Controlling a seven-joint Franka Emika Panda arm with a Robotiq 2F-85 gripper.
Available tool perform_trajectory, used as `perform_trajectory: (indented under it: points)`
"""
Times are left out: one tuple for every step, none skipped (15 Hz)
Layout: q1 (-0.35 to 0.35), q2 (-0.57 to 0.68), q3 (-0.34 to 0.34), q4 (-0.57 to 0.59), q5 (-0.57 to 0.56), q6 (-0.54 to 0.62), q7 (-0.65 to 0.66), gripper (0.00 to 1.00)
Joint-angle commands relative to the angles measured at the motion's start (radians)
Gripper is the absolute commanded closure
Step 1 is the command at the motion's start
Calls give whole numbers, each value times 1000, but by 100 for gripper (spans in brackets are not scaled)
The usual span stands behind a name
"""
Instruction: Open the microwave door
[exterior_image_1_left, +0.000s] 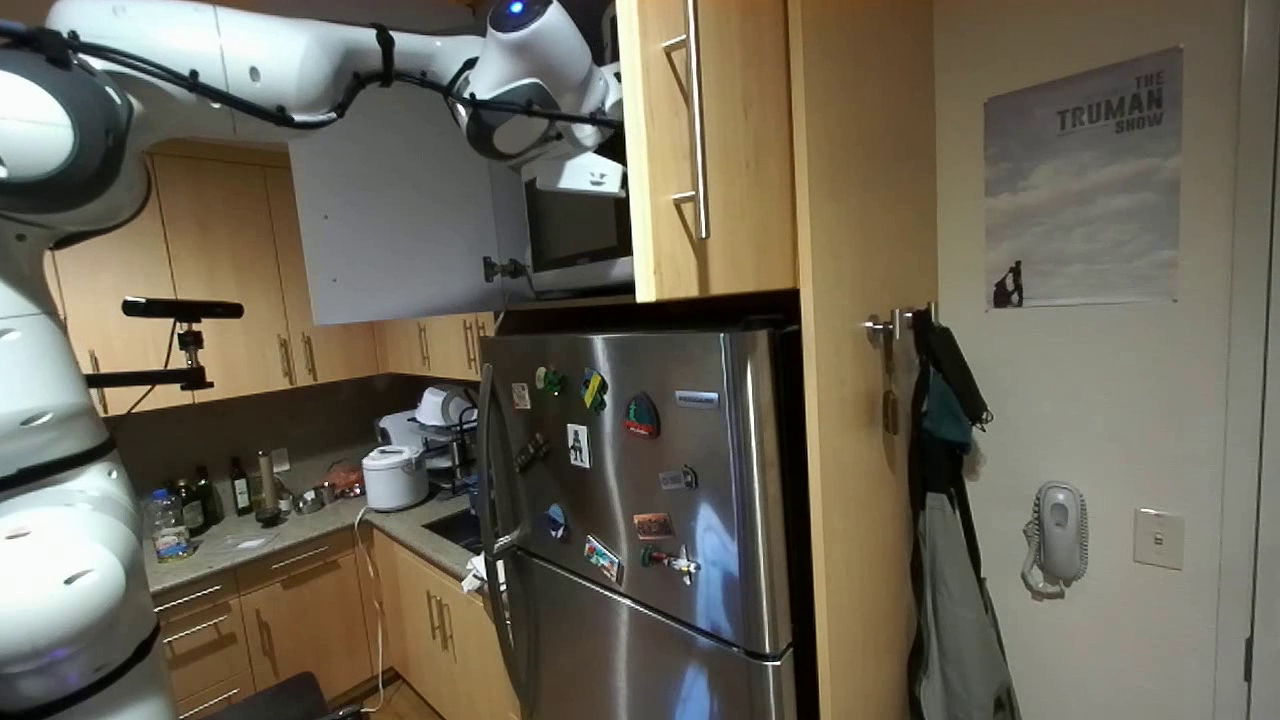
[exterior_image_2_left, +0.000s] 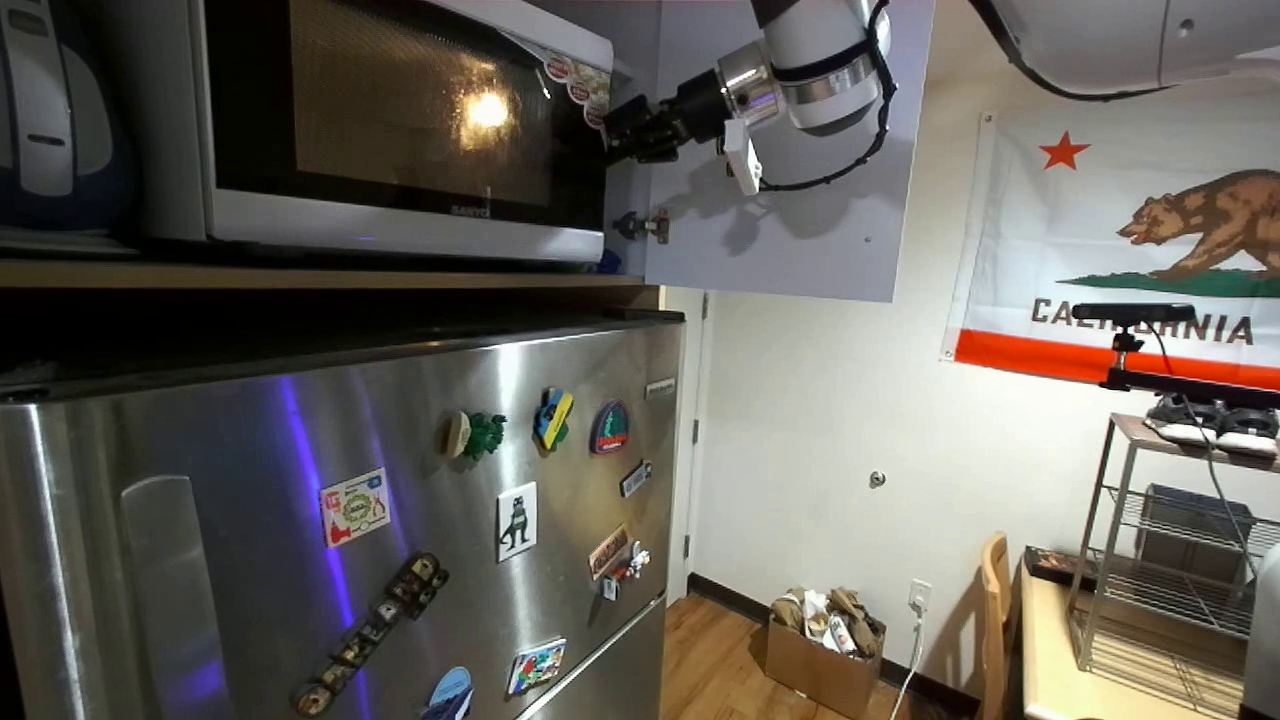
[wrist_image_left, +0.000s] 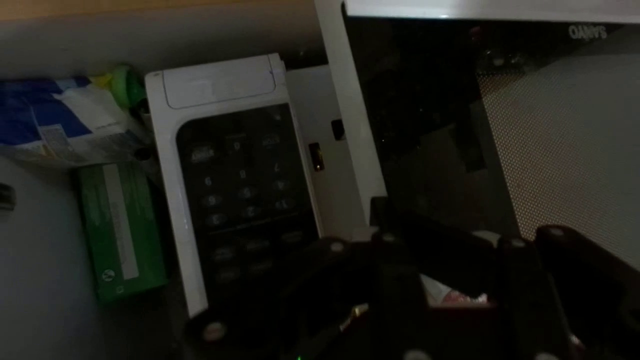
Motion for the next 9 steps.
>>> perform_trajectory:
  points:
    - [14,-91,36,-113,-28,30,-1,95]
    - [17,-106,38,-131,-39,35,-2,95]
    - [21,-121,38,-147,-46,38,-2,96]
    - [24,-137,39,-164,-53,41,-2,96]
    - [28,-152,39,-180,-58,44,-1,96]
    - [33,-167,39,-196,-65,47,-1,95]
    - [37,-180,39,-210,-74,51,2,95]
    - [43,-196,38,-226,-80,54,2,95]
    - [49,-209,37,-241,-87,57,2,96]
